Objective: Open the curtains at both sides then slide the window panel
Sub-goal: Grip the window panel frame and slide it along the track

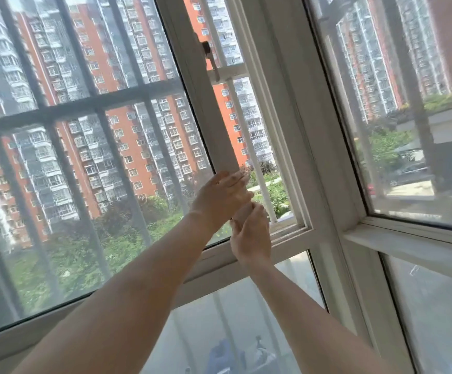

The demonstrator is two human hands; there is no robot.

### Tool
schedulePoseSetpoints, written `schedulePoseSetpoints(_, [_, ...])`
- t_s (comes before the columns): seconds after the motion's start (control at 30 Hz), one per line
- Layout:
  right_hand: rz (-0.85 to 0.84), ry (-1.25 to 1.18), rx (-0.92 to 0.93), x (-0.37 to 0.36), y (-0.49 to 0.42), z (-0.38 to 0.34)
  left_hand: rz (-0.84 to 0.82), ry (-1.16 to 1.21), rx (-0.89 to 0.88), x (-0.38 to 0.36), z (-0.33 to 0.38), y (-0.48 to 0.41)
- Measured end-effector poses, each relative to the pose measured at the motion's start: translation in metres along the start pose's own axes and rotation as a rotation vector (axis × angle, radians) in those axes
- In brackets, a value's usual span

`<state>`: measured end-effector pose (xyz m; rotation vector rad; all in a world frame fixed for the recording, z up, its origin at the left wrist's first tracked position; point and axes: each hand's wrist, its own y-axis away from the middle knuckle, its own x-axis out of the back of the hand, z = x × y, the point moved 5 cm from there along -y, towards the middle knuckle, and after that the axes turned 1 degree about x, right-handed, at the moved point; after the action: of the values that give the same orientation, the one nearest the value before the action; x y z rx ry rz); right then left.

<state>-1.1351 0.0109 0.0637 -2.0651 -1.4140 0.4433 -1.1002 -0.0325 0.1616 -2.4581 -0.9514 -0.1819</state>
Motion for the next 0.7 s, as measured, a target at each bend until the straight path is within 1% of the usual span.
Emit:
schedulePoseSetpoints(0.23, [-0.039,-0.001,0.005,-0.019,0.02,-0.019,0.017,0.016,0.011,-0.007,-0.015,0.03])
schedulePoseSetpoints(0.7, [-0.115,-0.009,-0.023,-0.046,0.043,-0.046,-0.007,-0.007,0.021,-0.009,-0.038,0.072])
